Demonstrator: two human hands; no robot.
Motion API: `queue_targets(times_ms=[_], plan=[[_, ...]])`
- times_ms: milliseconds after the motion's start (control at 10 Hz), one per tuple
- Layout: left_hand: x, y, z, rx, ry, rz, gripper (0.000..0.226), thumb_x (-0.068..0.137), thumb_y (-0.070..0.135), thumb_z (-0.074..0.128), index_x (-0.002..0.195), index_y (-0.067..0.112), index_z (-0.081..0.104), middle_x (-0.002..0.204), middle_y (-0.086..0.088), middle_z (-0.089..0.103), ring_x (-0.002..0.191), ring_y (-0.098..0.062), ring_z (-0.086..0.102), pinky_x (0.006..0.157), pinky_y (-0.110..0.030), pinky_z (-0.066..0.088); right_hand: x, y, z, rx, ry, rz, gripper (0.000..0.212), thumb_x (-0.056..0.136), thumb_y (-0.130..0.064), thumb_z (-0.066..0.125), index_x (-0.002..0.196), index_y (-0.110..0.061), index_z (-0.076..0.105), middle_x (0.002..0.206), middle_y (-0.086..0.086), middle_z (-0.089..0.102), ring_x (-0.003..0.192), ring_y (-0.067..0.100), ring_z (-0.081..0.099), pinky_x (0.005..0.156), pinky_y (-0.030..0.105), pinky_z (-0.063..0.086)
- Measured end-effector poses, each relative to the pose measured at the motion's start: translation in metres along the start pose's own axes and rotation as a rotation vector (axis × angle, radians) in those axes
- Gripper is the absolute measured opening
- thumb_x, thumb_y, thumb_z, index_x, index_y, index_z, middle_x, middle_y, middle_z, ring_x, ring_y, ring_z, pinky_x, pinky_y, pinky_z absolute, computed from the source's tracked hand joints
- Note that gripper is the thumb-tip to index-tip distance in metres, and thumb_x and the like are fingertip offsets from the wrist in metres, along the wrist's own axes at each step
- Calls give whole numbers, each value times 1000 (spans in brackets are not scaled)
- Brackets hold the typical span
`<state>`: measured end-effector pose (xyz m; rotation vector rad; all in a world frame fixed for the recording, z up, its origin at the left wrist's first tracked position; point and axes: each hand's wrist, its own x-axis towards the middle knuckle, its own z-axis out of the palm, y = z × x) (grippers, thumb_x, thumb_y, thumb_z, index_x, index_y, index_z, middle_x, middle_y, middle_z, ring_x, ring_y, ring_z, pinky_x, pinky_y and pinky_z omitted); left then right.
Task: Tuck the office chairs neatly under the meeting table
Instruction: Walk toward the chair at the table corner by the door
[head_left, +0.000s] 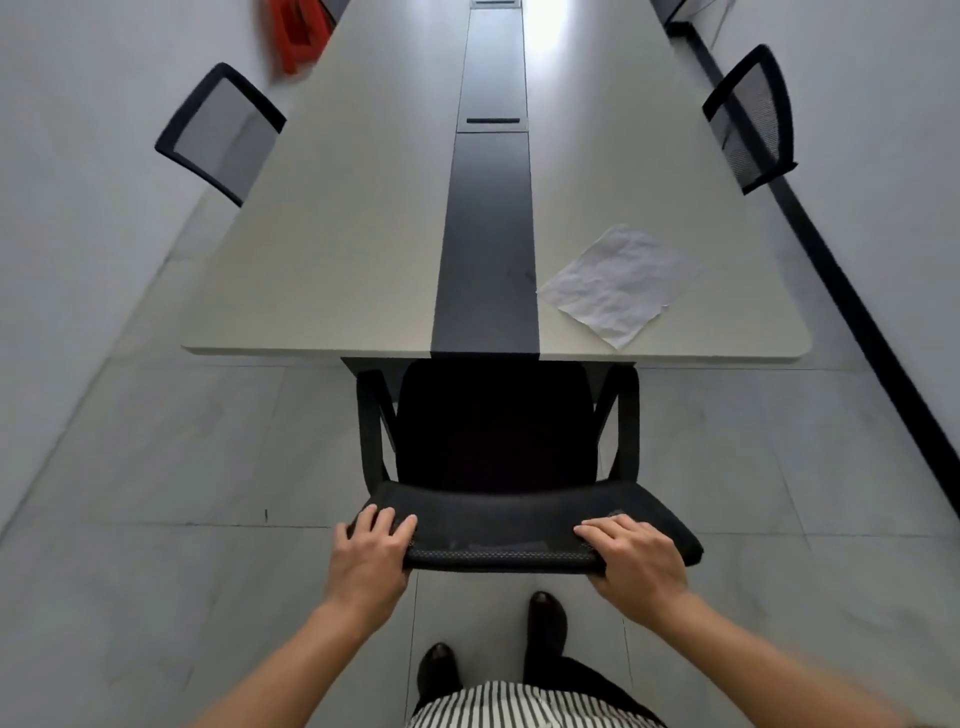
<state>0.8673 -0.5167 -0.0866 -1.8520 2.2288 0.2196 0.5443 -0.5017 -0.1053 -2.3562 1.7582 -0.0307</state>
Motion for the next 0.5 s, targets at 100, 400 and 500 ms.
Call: queue_targets(times_ms=[100,400,500], plan=[[7,-8,-4,39,-1,79,57,41,32,87,95,23,72,85,-1,70,83,-26,67,59,-37,50,3,-8,-3,-26,-40,122,41,55,-33,77,96,-27,73,93,-11,74,84,15,70,65,31,57],[2,-29,-20,-150,-134,175,50,88,47,46,134,28,39,134,5,44,129,-18,36,97,-36,34,4,-53,-69,359,-466,369,63,79,-51,66,135,-32,47,134,-7,55,123,13,51,105,33,41],[-9,-42,-30,-309,-125,197,46,87,49,47,129,30,46,124,10,50,115,-12,46,92,-29,39,15,-63,-153,766,-197,272,40,79,-40,71,117,-33,61,109,-8,68,97,4,66,94,35,54]])
